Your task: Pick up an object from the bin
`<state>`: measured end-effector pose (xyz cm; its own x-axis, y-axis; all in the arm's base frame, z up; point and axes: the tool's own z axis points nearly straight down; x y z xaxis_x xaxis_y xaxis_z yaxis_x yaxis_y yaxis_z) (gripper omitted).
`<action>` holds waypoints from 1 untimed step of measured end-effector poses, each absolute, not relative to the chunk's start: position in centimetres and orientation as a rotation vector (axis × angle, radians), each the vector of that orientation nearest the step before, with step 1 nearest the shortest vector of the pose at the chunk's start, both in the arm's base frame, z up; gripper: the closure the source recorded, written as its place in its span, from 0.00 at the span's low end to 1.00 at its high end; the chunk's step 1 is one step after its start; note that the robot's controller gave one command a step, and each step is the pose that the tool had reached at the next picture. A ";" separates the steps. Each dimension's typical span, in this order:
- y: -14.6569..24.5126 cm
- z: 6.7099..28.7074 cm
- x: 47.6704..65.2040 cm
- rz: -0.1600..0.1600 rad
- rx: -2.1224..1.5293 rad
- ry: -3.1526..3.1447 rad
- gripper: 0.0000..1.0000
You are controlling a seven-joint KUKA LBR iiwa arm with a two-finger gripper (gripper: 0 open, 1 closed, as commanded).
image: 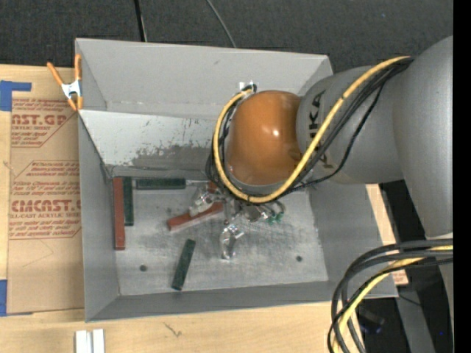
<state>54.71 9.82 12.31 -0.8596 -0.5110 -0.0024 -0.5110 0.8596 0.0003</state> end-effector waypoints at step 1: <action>10.3 7.8 58.3 0.002 -0.965 2.975 1.00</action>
Offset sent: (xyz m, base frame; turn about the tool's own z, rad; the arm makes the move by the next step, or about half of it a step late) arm 0.0000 0.0000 0.0000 0.0000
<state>58.27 10.30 7.76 -0.8095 -0.5870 -0.0137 -0.5870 0.8096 -0.0033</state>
